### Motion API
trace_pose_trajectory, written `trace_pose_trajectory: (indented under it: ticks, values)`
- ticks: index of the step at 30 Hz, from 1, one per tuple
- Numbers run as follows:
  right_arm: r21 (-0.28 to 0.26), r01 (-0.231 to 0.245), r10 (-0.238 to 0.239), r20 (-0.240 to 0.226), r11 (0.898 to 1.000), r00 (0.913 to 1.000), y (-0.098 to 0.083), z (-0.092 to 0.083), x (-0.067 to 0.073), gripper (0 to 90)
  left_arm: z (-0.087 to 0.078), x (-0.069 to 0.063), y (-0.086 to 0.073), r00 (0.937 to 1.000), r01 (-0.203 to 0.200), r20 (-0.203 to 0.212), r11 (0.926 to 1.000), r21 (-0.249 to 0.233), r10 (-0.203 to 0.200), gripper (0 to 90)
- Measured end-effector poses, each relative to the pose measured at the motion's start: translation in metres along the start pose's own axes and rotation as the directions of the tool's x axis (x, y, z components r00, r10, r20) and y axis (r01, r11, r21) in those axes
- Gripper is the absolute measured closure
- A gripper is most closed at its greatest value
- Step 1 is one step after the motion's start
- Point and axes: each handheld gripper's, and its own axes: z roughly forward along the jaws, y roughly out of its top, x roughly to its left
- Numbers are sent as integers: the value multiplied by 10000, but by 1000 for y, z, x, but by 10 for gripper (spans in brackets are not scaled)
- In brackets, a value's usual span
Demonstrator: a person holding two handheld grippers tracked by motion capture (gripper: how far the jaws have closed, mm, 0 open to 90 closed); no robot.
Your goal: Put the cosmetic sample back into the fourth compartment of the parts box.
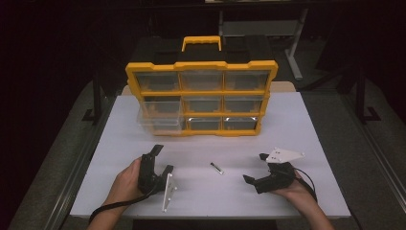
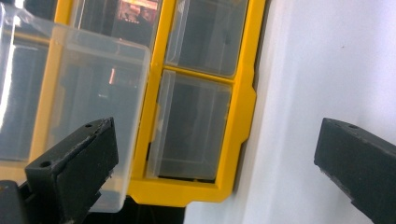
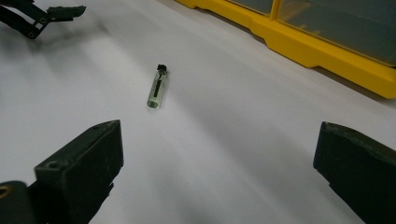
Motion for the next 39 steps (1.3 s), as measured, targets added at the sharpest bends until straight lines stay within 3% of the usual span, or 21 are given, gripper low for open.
trace_pose_trajectory:
  ticks: [8,11,16,24,32,38,39]
  values:
    - [44,55,-55,4,10000,10000,0,0,0,10,2,1,-3,9970,694,330,9976,37,-695,0]
    - [-68,90,-90,32,9999,10000,0,0,-1,10,2,3,-3,9915,1126,647,9936,33,-1125,0]
    - [-41,90,-90,30,10000,10000,0,0,-1,10,3,2,-4,9862,1342,950,9908,197,-1354,0]
    - [-51,100,-100,42,9999,9999,0,0,-1,10,4,4,-3,9713,2024,1210,9787,328,-2049,0]
    - [-48,110,-109,39,9999,9999,0,0,-1,10,3,10,-4,9579,2353,1553,9703,566,-2414,0]
    - [-37,116,-116,35,9999,9999,0,0,0,10,3,13,-5,9412,2850,1733,9571,530,-2898,0]
    - [-38,119,-119,36,9999,9999,0,0,0,11,3,13,-5,9359,2988,1780,9527,553,-3039,0]
